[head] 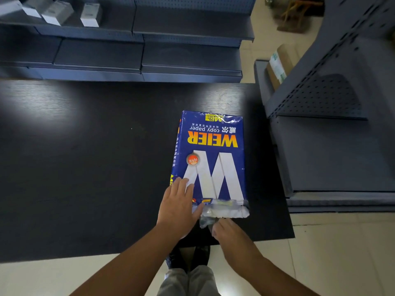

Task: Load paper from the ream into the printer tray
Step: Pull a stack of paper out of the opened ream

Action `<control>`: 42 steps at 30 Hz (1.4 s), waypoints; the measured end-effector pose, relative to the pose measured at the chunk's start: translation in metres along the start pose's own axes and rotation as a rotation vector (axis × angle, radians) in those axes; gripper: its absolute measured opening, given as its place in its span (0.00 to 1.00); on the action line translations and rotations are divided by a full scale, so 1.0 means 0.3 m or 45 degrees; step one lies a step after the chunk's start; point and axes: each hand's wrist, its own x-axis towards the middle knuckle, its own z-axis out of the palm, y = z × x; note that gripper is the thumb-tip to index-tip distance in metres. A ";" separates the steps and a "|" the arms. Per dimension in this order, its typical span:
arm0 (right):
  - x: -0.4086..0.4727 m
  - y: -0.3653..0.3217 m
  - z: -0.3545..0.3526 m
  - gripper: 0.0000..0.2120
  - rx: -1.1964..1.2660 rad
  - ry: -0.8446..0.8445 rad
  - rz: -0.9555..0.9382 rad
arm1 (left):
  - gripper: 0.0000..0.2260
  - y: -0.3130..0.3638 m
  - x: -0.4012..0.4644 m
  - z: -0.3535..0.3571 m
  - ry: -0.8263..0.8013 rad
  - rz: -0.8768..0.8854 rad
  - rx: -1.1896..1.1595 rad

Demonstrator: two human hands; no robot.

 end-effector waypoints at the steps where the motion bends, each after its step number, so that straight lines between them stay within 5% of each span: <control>1: -0.006 -0.004 -0.002 0.19 0.037 0.006 0.012 | 0.32 0.000 -0.004 0.006 -0.009 0.011 0.034; 4: -0.018 0.018 0.006 0.07 0.275 0.136 0.018 | 0.39 -0.003 -0.013 0.020 -0.041 0.042 0.135; 6: -0.016 0.035 0.000 0.01 0.651 0.313 0.324 | 0.40 -0.005 -0.018 0.033 -0.045 0.056 0.175; 9: 0.006 0.059 -0.033 0.12 0.952 0.615 0.912 | 0.40 -0.006 -0.020 0.046 -0.040 0.052 0.178; 11: 0.024 0.084 -0.045 0.16 1.025 0.621 1.057 | 0.40 -0.008 -0.019 0.052 -0.041 0.055 0.175; 28: 0.043 0.073 -0.025 0.07 0.591 0.668 0.904 | 0.40 -0.001 -0.026 0.059 -0.047 0.048 0.190; 42: 0.093 0.120 -0.065 0.07 1.814 0.732 1.309 | 0.39 0.005 -0.043 0.061 -0.023 0.025 0.145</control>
